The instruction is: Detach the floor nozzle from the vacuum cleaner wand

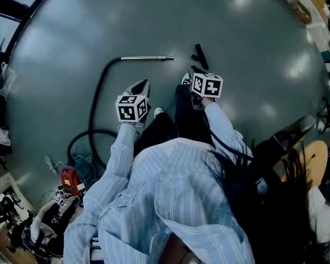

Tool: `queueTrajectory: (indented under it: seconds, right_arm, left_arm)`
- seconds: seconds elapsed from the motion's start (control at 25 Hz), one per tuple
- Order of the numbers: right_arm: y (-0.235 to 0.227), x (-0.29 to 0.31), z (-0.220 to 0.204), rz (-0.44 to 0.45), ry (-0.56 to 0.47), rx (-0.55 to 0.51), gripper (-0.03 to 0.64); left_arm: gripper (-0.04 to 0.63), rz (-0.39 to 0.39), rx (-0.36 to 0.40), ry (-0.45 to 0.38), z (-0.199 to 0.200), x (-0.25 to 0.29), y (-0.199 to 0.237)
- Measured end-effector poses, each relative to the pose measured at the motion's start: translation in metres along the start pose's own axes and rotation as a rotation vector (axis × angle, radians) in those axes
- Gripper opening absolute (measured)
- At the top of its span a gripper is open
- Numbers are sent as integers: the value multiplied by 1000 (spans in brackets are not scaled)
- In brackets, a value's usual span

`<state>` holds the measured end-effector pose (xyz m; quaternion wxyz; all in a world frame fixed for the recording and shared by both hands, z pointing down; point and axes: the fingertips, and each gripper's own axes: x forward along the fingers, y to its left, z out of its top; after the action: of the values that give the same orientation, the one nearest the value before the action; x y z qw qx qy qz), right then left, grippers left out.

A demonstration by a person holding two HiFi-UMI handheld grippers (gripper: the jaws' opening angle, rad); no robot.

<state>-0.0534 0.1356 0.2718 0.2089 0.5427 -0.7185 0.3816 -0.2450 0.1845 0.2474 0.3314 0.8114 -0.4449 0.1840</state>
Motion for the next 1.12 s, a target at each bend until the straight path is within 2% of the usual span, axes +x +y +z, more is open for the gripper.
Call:
queueTrajectory:
  seconds: [0.12,0.24,0.48,0.8,1.12]
  right_arm:
    - [19,-26,-27,7,-6,-19,40]
    - [23,-56,-45,-9,5,-40,40]
    - [26,-92,-64,-5,19,-62,40]
    - [16,-139,-101,57,33,-125,40]
    - [-52,-211,-161,74,79,-253,40]
  left_arm:
    - [8,-46,-32,-41,-22,-23,-7]
    - [8,-85,-59,-60,-28,-29,-23]
    - [8,-126,-46,-81,-31,-46,-69]
    - [8,-89,-54,-94,-68,-72,-130]
    - [8,-20,-204,-124,-128,-80,-217]
